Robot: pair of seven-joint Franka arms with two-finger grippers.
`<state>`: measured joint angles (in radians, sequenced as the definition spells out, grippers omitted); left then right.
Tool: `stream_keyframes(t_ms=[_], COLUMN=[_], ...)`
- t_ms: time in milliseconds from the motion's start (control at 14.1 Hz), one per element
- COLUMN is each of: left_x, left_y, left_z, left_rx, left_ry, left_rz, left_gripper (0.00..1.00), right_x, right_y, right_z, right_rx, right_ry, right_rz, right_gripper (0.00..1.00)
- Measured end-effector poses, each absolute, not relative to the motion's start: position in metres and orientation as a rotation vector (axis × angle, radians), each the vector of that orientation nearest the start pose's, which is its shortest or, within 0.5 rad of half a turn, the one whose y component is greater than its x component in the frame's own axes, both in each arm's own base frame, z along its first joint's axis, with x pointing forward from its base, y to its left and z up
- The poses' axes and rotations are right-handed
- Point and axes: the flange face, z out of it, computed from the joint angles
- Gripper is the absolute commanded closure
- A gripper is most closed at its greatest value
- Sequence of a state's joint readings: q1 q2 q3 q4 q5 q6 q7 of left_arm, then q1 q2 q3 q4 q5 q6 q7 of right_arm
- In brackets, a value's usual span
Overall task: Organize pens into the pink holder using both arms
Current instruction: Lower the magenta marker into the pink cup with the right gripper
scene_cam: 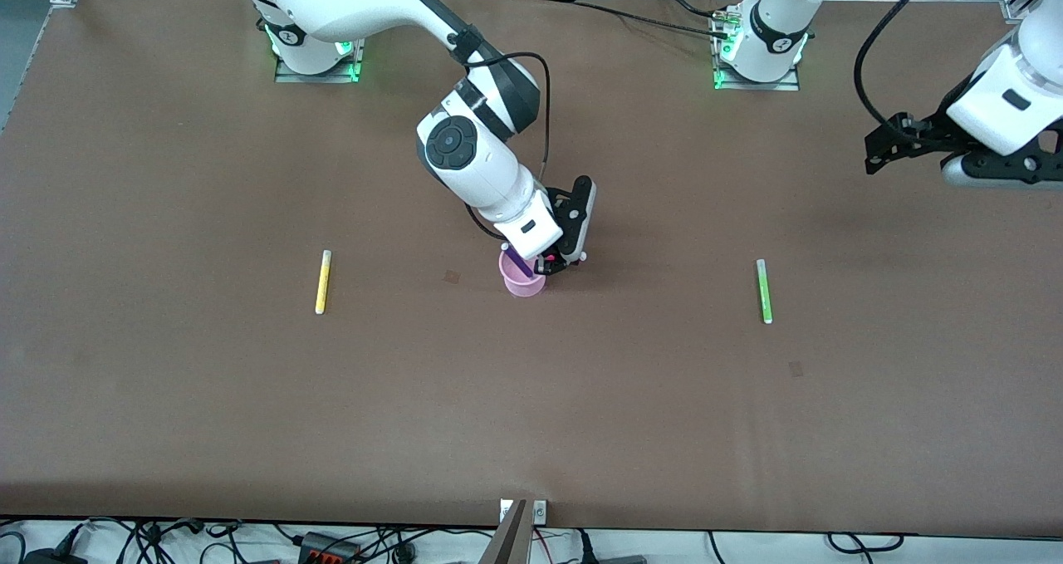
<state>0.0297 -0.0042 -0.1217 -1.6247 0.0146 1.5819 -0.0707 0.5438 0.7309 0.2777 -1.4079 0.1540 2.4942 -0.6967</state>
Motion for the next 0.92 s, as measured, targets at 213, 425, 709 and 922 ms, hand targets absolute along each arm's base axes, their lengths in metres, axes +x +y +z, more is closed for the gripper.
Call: stream_keyframes(t_ms=[213, 425, 709, 922], left_x=[0.5521, 0.5519, 0.5517, 0.5517], left_y=[-0.0519, -0.0546, -0.0547, -0.0548], left_z=[0.6001, 0.6013, 0.6019, 0.6019], left_rx=[-3.123, -3.124, -3.124, -3.124], left_ry=[0.040, 0.048, 0.048, 0.048], left_rz=[0.058, 0.052, 0.050, 0.050], left_gripper=[0.00, 0.00, 0.00, 0.00], right_x=[0.5499, 0.5480, 0.5508, 0.5510], right_y=[0.5235, 0.5253, 0.5223, 0.5218], right_z=[0.3107, 0.3102, 0.3095, 0.3090], right_rx=[-2.221, -2.218, -2.226, -2.222], right_ry=[-1.693, -1.697, -1.696, -1.705], right_rz=[-0.479, -0.477, -0.478, -0.479], right_gripper=[1.00, 1.00, 1.00, 1.00])
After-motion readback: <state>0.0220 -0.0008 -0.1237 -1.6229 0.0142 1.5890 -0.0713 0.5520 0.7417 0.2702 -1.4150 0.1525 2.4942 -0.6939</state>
